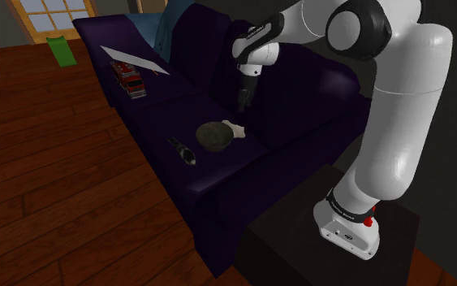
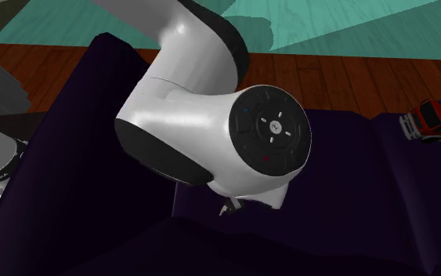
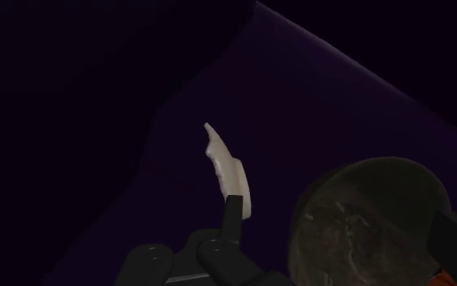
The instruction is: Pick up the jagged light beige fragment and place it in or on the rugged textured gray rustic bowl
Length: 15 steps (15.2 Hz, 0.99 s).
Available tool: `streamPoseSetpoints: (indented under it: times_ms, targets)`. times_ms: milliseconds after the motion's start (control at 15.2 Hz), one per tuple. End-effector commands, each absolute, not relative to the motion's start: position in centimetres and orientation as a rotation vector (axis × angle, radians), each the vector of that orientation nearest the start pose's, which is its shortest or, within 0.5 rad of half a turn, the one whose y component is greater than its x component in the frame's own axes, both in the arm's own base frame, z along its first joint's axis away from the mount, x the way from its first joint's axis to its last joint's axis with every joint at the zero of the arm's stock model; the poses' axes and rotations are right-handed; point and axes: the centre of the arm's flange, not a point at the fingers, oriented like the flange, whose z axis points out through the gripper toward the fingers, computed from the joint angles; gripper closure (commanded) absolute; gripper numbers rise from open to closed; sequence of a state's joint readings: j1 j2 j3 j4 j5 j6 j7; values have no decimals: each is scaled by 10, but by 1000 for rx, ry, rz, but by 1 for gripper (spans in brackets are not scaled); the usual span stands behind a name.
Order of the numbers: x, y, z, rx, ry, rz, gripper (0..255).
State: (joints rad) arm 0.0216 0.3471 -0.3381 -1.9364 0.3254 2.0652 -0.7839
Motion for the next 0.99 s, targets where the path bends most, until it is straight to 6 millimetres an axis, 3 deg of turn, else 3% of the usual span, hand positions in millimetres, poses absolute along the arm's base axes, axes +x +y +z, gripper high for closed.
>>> streamPoseSetpoints:
  times_ms: [0,462,924]
  targets:
    - [592,-164,275,-2862,-471,137,0]
    - [648,-170,194,-2806,-627,213,0]
    - [646,-163,158,-2802,-637,218,0]
